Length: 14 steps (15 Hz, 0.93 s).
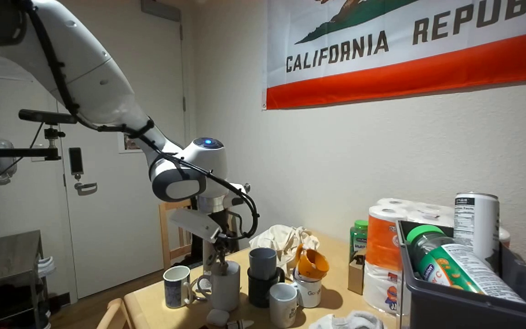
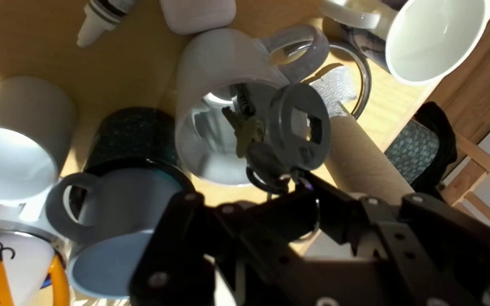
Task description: Put the keys in the white cup
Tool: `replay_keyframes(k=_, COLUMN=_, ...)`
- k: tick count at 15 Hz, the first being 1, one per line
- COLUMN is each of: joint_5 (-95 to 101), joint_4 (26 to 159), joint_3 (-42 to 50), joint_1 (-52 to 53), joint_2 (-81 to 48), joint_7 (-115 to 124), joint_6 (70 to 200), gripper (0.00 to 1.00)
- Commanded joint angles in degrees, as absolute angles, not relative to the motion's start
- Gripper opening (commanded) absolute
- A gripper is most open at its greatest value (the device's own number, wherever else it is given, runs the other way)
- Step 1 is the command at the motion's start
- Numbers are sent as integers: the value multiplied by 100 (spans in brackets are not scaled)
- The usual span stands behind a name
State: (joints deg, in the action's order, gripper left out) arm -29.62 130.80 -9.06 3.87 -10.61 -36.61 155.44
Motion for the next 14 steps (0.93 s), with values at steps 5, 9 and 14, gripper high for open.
replay_keyframes(k=5, joint_5=-3390, joint_4=13079, joint_3=-1408, joint_1=14, joint_2=-1449, joint_7=-4403, joint_6=16521, gripper=0)
replay_keyframes(k=9, joint_5=-3663, joint_4=13076, joint_3=-1532, joint_1=-60, joint_2=-1670, joint_7=-4774, joint_6=16903, gripper=0)
replay_keyframes(k=14, joint_5=-3832, joint_4=13100, joint_3=-1621, joint_1=-136, joint_2=-1790, joint_7=-4936, joint_6=17118, gripper=26)
